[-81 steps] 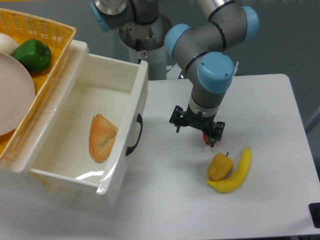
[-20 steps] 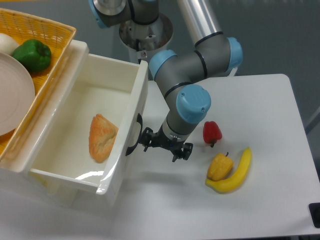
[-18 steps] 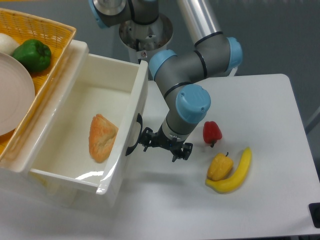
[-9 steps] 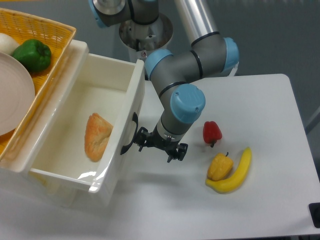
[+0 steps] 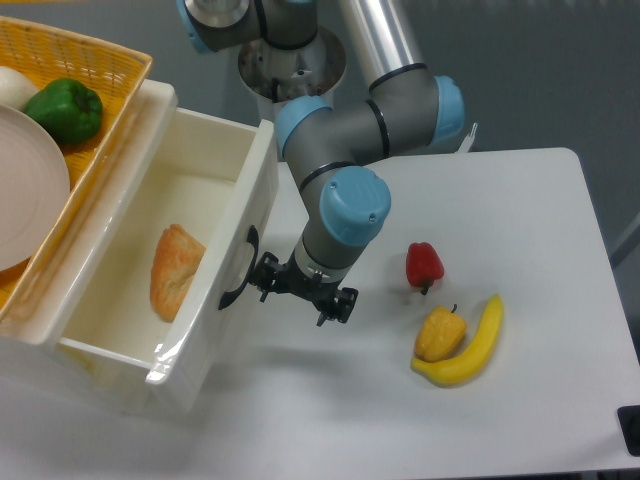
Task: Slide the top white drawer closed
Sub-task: 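Push the drawer front with the gripper into the cabinet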
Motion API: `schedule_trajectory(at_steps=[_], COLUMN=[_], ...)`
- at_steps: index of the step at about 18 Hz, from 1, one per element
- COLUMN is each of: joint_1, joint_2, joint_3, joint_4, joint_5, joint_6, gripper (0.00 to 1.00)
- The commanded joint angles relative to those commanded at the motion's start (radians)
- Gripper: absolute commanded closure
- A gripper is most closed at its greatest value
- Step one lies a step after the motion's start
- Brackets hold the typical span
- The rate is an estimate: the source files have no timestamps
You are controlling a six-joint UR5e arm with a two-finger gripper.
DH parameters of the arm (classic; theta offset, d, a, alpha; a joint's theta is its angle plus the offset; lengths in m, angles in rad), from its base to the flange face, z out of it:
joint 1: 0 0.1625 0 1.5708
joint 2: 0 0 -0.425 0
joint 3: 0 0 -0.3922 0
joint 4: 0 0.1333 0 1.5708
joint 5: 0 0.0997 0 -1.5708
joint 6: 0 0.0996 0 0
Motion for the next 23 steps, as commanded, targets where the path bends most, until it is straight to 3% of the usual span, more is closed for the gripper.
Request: schedule_trajectory(at_steps=[23], joint_1=[-0.092], joint_2=[0.011], joint_3=[0.002], joint_4=[0.011], joint_5=[0.006], joint_6=[0.014], gripper=[0.0])
